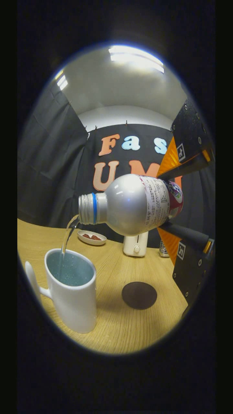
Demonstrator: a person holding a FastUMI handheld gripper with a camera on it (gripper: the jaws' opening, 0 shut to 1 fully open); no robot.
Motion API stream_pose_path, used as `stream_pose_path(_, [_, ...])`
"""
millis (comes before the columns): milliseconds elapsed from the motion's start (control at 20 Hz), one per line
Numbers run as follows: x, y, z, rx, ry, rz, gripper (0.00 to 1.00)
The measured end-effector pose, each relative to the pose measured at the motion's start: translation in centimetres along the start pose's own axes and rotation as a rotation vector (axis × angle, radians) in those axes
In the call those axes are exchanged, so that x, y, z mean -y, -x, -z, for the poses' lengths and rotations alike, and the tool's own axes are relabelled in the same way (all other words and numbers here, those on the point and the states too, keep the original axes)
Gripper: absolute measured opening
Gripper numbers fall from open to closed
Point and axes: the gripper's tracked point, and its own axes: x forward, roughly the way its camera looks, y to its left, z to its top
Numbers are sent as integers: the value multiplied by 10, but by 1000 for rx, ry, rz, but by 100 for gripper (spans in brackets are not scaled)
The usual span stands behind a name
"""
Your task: Take the bottle from table, then pour the juice into the cup, finally place the bottle on the coaster
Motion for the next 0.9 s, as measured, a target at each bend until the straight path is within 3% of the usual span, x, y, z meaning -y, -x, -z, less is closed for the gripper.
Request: stream_pose_path(900, [8,-8,2,23,103,44,74])
